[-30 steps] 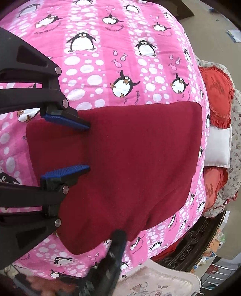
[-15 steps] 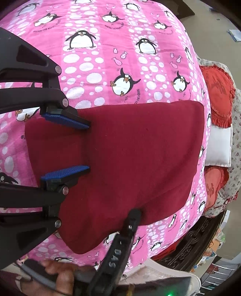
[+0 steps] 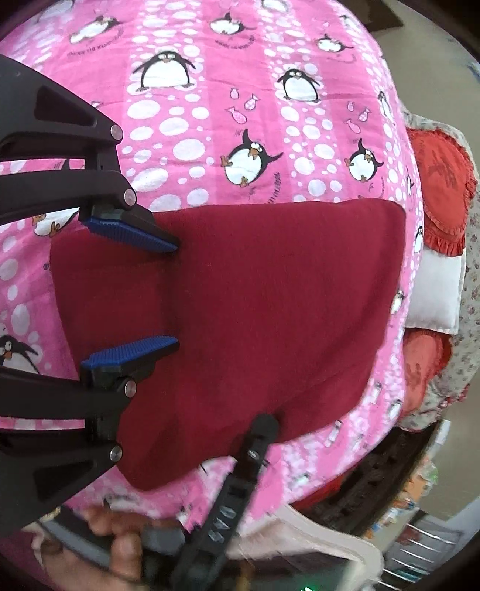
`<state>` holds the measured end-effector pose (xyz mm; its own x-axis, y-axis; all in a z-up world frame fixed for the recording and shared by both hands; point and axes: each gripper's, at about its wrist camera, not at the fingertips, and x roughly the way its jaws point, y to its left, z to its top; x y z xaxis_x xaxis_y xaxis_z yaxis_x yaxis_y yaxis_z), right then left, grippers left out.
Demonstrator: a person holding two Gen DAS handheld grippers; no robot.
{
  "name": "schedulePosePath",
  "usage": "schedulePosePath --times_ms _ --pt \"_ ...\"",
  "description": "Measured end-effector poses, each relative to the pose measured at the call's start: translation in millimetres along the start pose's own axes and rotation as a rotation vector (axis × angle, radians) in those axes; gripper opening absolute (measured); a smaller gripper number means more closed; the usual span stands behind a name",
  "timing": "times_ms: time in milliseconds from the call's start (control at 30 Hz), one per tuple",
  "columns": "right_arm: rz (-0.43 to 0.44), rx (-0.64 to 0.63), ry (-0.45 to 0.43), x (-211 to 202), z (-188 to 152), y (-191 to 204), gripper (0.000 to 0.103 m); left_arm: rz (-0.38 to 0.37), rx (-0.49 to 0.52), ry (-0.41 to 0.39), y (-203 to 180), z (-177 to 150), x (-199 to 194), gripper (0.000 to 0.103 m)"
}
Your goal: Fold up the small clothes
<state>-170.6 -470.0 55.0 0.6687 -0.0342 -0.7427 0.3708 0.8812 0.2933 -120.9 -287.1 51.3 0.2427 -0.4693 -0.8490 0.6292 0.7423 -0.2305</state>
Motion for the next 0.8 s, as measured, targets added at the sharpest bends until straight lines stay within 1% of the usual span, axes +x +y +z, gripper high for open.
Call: schedulePosePath --times_ms 33,100,133,200,300,367,433,467,533,567,633,700,733,800 --pt "0.019 0.018 0.000 1.6 -0.7 -4.3 0.051 -0.032 -0.018 -0.017 5.5 2.2 -3.5 0.026" --pt "0.047 0.053 0.003 4.2 -1.0 -12.0 0.062 -0.077 -0.062 -0.033 17.4 7.5 -6.7 0.026" --pt "0.073 0.075 0.003 5.7 -0.9 -16.9 0.064 -0.101 -0.088 -0.032 23.8 10.7 -6.4 0.027" --pt "0.124 0.116 0.005 9.5 -0.8 -26.3 0.073 -0.132 -0.120 -0.036 32.1 15.4 -5.0 0.030" --pt "0.199 0.153 0.023 20.0 1.1 -37.9 0.074 -0.153 -0.112 -0.057 35.9 21.6 -2.2 0.038" --pt "0.245 0.163 0.036 27.5 2.9 -41.0 0.074 -0.170 -0.116 -0.068 40.6 24.5 -1.7 0.040" --pt "0.287 0.164 0.040 33.0 6.0 -40.9 0.075 -0.212 -0.145 -0.070 50.2 27.5 -1.7 0.041" --pt "0.301 0.161 0.047 37.1 7.9 -39.8 0.078 -0.237 -0.166 -0.073 56.4 28.3 -2.3 0.041" --pt "0.305 0.152 0.056 43.4 10.3 -37.9 0.080 -0.272 -0.206 -0.083 67.6 28.3 -3.1 0.043" --pt "0.313 0.147 0.060 46.5 11.3 -36.9 0.082 -0.278 -0.230 -0.082 73.5 28.4 -0.7 0.046" --pt "0.323 0.136 0.074 54.1 12.8 -34.8 0.083 -0.272 -0.266 -0.045 82.0 28.1 9.5 0.047" --pt "0.320 0.117 0.070 59.7 13.2 -30.2 0.088 -0.284 -0.290 0.005 85.2 26.0 22.6 0.047" --pt "0.317 0.108 0.063 59.3 12.1 -28.5 0.088 -0.294 -0.302 0.019 85.4 24.1 28.3 0.048" --pt "0.305 0.088 0.058 60.1 11.6 -24.1 0.089 -0.316 -0.313 0.023 83.5 22.6 33.7 0.049"
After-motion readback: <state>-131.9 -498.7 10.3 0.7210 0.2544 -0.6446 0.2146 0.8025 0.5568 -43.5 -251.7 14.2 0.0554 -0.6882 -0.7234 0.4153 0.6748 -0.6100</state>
